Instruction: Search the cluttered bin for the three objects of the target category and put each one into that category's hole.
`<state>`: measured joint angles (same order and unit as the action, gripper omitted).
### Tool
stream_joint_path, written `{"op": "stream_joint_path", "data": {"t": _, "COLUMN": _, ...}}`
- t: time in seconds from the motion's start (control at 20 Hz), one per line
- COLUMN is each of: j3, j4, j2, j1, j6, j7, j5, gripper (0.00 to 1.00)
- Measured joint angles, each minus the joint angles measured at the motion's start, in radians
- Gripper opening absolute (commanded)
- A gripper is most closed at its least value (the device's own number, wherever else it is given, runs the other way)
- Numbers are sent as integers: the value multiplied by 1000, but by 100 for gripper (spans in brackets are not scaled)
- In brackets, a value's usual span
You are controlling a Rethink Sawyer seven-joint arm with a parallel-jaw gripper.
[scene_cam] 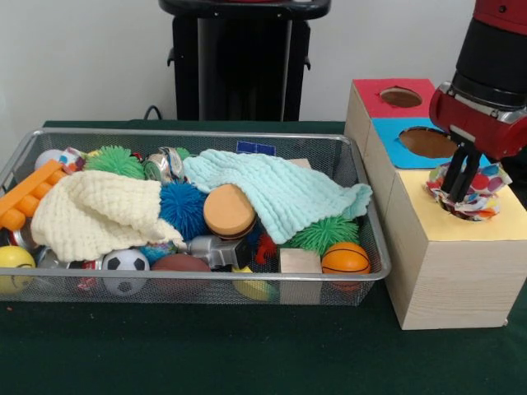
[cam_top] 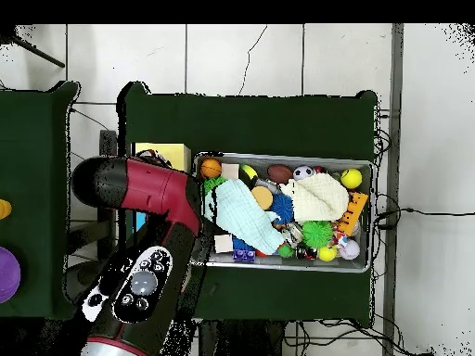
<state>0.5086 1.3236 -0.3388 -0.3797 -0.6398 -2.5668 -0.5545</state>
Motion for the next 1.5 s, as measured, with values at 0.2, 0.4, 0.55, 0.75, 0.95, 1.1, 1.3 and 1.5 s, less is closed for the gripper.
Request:
{"op": "stream_joint_path", "data": {"t": 0.2, "j3": -23, "j4": 15, "j2": -4, "j1": 10, "j6": 15, "j7": 0, "j5": -20, "gripper": 0}}
{"op": "stream_joint_path", "data": {"t": 0.4, "j3": -82, "j4": 35, "j2": -11, "j1": 46, "j6": 68, "j7": 0, "j5": -51, "gripper": 0}}
{"op": "stream_joint_path", "data": {"t": 0.55, "j3": -162, "j4": 65, "j2": -14, "j1": 95, "j6": 151, "j7": 0, "j5": -69, "gripper": 0}}
{"op": "stream_joint_path", "data": {"t": 0.75, "j3": -227, "j4": 90, "j2": -8, "j1": 135, "j6": 212, "j7": 0, "j5": -69, "gripper": 0}}
{"op": "stream_joint_path", "data": {"t": 0.95, "j3": -272, "j4": 96, "j2": 3, "j1": 157, "j6": 244, "j7": 0, "j5": -67, "gripper": 0}}
{"op": "stream_joint_path", "data": {"t": 1.1, "j3": -274, "j4": 92, "j2": 5, "j1": 158, "j6": 243, "j7": 0, "j5": -66, "gripper": 0}}
{"op": "stream_joint_path", "data": {"t": 1.3, "j3": -276, "j4": 92, "j2": 5, "j1": 160, "j6": 242, "j7": 0, "j5": -66, "gripper": 0}}
{"op": "stream_joint_path", "data": {"t": 1.5, "j3": -282, "j4": 90, "j2": 2, "j1": 164, "j6": 243, "j7": 0, "j5": -49, "gripper": 0}}
